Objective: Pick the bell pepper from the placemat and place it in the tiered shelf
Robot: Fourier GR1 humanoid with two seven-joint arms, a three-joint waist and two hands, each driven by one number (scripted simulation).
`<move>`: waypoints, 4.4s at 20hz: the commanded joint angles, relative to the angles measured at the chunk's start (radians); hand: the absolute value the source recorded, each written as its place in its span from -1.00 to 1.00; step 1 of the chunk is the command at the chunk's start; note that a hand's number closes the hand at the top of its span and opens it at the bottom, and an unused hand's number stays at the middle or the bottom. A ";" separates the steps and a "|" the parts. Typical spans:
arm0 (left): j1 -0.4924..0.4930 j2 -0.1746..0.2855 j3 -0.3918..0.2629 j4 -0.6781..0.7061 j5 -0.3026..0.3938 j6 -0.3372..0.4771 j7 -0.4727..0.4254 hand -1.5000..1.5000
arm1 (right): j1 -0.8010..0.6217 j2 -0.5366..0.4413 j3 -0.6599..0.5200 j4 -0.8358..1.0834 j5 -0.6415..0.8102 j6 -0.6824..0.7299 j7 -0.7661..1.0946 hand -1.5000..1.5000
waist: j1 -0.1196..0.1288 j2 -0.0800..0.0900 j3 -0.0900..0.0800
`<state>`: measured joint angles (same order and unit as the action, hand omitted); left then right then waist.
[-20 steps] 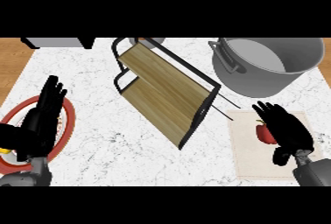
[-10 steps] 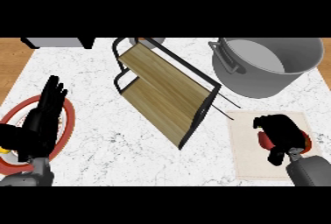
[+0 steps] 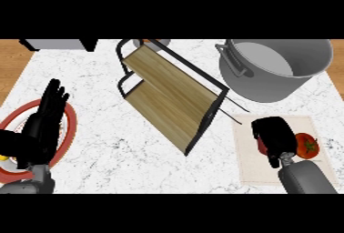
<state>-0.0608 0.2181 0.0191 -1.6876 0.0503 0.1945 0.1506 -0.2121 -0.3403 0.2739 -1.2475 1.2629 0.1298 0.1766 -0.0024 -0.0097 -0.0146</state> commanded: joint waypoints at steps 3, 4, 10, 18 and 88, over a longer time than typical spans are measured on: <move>0.004 -0.004 0.001 0.002 0.006 -0.002 -0.001 0.00 | 0.024 0.328 -0.054 -0.015 -0.039 0.004 0.391 1.00 | -0.009 0.002 0.015; 0.000 -0.002 -0.002 0.002 0.002 -0.001 0.005 0.00 | 0.018 0.330 -0.046 -0.033 -0.050 -0.004 0.431 1.00 | -0.001 0.002 0.018; -0.012 -0.006 -0.020 -0.001 0.005 -0.018 -0.002 0.00 | -0.059 0.337 0.022 -0.134 -0.153 -0.111 0.723 1.00 | 0.066 0.000 0.020; -0.038 -0.012 -0.045 0.028 0.001 -0.033 0.013 0.00 | -0.274 0.338 0.095 -0.288 -0.088 -0.331 1.100 1.00 | 0.095 -0.011 0.010; -0.066 -0.030 -0.034 0.072 -0.033 -0.005 0.012 0.00 | -0.525 0.340 -0.167 -0.346 0.397 -0.644 1.310 -1.00 | 0.043 -0.011 0.014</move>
<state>-0.1478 0.1893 -0.0143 -1.6155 0.0244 0.1831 0.1644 -0.7327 -0.0036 0.1120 -1.5100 1.6243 -0.4941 1.2357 0.0583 -0.0098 -0.0007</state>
